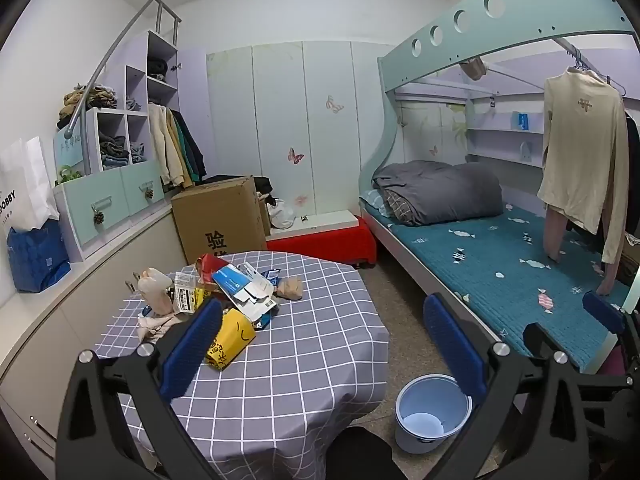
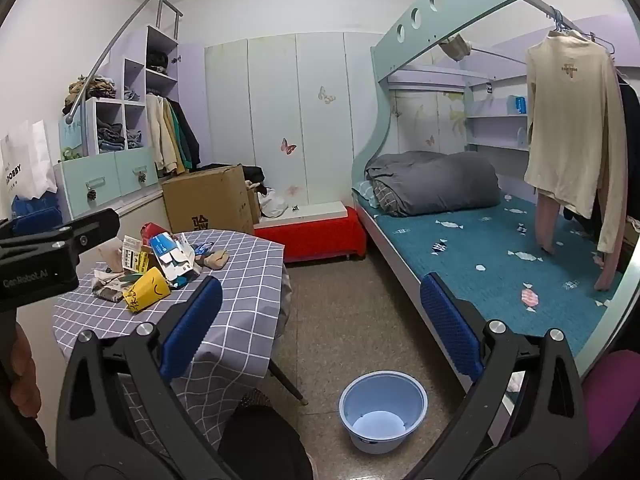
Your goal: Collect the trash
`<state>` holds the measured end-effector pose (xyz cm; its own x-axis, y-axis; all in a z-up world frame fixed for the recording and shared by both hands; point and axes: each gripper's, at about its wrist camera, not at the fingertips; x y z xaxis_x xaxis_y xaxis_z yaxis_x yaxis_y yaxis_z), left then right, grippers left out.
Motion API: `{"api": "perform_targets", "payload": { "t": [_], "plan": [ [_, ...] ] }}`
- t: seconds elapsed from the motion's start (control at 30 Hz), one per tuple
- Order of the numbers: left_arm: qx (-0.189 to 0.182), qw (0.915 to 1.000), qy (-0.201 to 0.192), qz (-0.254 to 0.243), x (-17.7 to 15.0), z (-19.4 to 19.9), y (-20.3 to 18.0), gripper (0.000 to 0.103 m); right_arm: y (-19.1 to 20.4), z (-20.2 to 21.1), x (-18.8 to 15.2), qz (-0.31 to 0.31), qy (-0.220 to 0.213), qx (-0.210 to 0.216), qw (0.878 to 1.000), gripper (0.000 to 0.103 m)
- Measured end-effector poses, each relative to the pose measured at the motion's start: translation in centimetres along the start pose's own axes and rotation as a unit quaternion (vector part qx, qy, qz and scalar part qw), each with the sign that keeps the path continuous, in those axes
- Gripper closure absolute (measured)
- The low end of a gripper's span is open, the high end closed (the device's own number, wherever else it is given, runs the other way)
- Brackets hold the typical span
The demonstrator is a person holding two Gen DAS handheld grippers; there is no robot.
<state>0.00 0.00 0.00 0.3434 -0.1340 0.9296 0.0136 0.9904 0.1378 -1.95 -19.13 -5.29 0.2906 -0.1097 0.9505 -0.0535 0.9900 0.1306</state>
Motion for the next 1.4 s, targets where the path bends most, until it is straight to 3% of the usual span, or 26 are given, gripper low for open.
{"api": "perform_targets", "payload": {
  "t": [1.4],
  "plan": [
    [-0.005,1.0000,0.003,0.001,-0.4,0.3,-0.8,0.004,0.4,-0.6,-0.9,-0.003,0.004,0.000,1.000,0.006]
  ]
}}
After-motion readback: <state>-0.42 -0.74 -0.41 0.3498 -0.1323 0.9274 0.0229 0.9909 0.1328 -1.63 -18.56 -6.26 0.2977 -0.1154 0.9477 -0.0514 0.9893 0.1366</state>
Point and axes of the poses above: each gripper's, at about its wrist camera, not at the fingertips, and z roughly against the way its jaws point, y to its left, x to its top, and after that the axes turned 2 degrees about x, right-handed
